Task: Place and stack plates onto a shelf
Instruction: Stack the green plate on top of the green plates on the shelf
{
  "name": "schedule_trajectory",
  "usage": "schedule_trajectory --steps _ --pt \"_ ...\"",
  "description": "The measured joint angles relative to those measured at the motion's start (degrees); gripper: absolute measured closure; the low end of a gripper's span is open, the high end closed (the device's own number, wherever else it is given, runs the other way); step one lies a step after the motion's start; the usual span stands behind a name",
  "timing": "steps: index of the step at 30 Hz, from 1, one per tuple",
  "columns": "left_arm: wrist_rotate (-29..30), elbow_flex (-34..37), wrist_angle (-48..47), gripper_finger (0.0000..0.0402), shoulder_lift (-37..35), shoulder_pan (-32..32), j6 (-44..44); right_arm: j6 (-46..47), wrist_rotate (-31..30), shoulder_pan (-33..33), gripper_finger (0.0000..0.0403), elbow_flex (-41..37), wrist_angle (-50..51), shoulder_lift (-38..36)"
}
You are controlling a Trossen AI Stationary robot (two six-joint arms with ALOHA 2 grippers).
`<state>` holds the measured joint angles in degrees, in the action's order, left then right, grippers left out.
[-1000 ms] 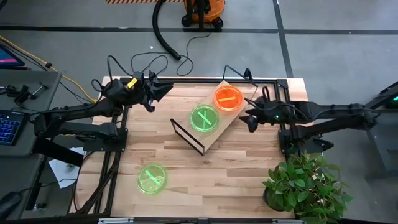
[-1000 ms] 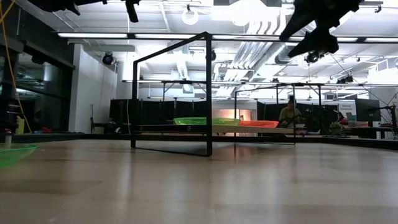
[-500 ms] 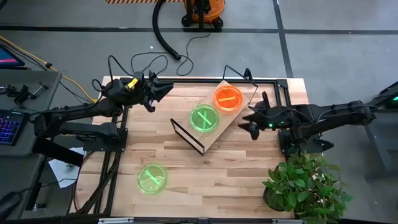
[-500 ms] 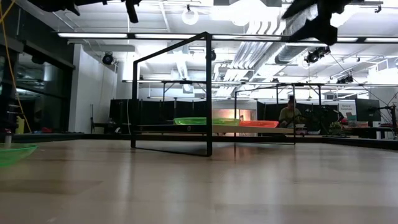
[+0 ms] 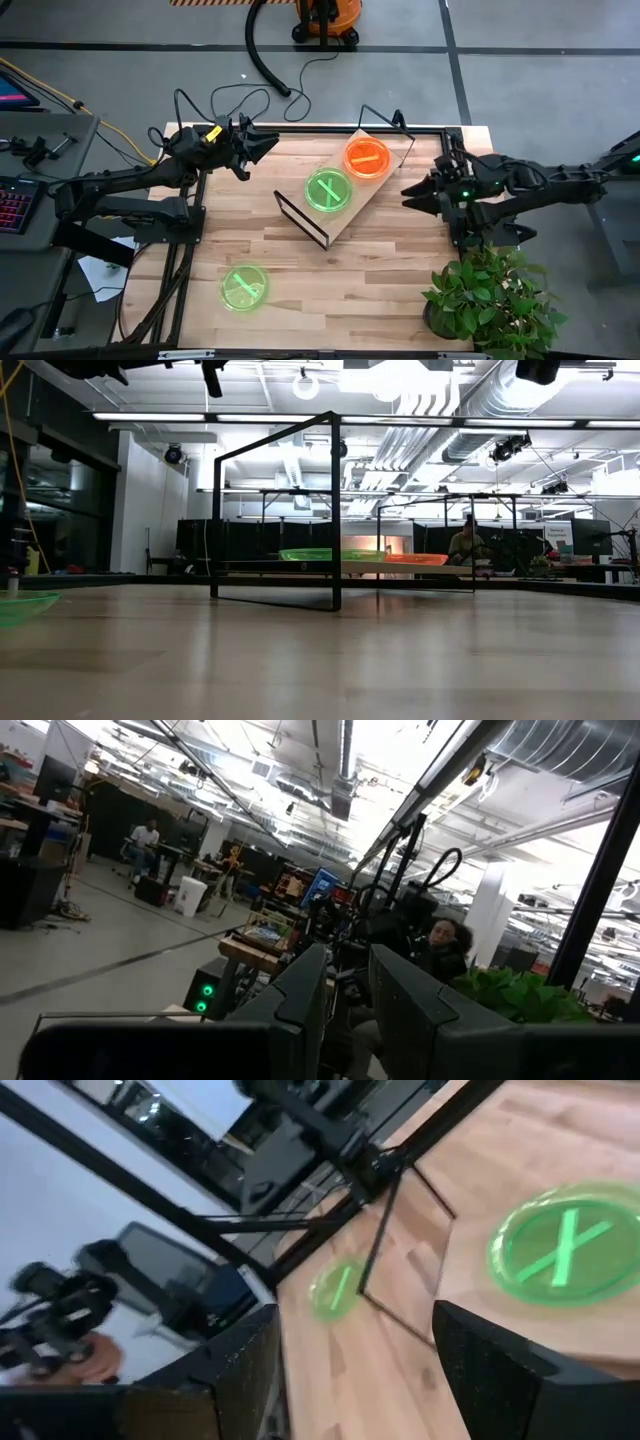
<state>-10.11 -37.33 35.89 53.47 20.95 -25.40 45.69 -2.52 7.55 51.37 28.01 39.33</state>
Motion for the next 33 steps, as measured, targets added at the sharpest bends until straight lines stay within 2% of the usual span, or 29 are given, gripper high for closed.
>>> schedule_trajectory --steps 5,18,28,33 --pt "0.0 0.0 0.0 0.0330 0.0 0.0 0.0 -4.0 -0.5 0.0 0.0155 0.0 -1.3 2.8" --pt "-0.2 0.0 -0.2 0.0330 0.0 0.0 0.0 -4.4 1.4 0.0 0.0155 0.0 -2.6 4.2" --pt "-3.8 0.0 -0.1 0.0330 0.0 0.0 0.1 -3.6 1.5 0.0 0.0155 0.0 -2.6 4.2" --pt "-9.1 0.0 -0.5 0.0330 0.0 0.0 0.1 -3.7 0.7 0.0 0.0155 0.0 -2.6 4.2"
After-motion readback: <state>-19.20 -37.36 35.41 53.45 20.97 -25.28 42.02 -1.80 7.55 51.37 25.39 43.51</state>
